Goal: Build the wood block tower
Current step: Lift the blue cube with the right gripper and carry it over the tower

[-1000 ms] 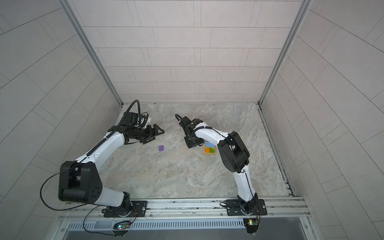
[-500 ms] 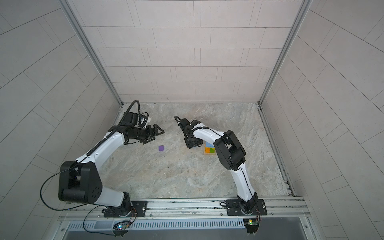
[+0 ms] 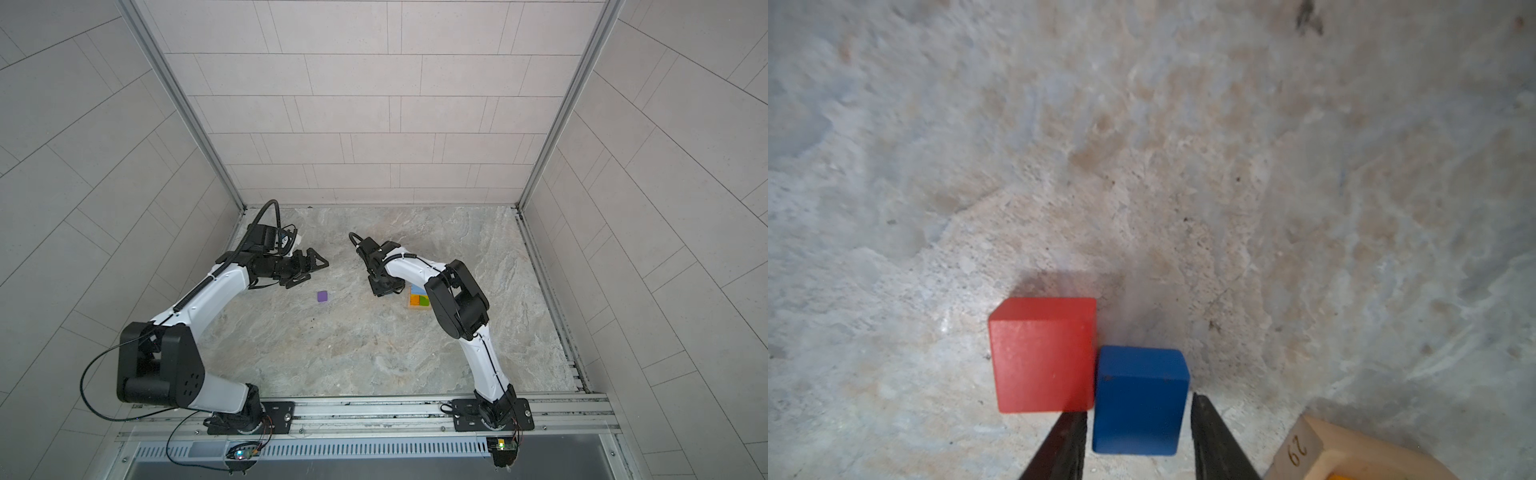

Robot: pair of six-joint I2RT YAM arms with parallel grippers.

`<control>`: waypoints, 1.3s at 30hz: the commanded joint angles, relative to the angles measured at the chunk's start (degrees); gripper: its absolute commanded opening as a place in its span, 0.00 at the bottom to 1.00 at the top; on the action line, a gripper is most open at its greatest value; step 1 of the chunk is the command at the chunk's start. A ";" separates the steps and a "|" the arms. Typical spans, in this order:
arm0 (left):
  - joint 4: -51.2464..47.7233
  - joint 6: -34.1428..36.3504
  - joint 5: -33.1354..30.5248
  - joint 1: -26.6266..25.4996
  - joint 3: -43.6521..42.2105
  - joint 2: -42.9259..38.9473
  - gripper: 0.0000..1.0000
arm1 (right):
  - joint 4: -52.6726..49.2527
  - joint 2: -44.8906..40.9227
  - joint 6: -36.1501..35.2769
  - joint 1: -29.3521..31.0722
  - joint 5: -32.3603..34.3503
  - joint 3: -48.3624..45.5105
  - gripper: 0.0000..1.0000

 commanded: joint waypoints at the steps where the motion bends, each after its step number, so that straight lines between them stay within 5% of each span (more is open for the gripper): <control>1: -0.62 0.63 0.23 0.45 0.53 -1.10 0.93 | -0.41 1.32 0.89 -0.25 1.16 1.09 0.41; 21: -0.56 0.57 0.24 0.45 0.48 -1.04 0.93 | -0.35 0.30 1.76 -0.38 0.90 1.17 0.28; 39: -0.56 0.56 0.34 0.41 0.53 -1.86 0.93 | -7.45 -10.43 9.08 -1.96 1.49 3.94 0.22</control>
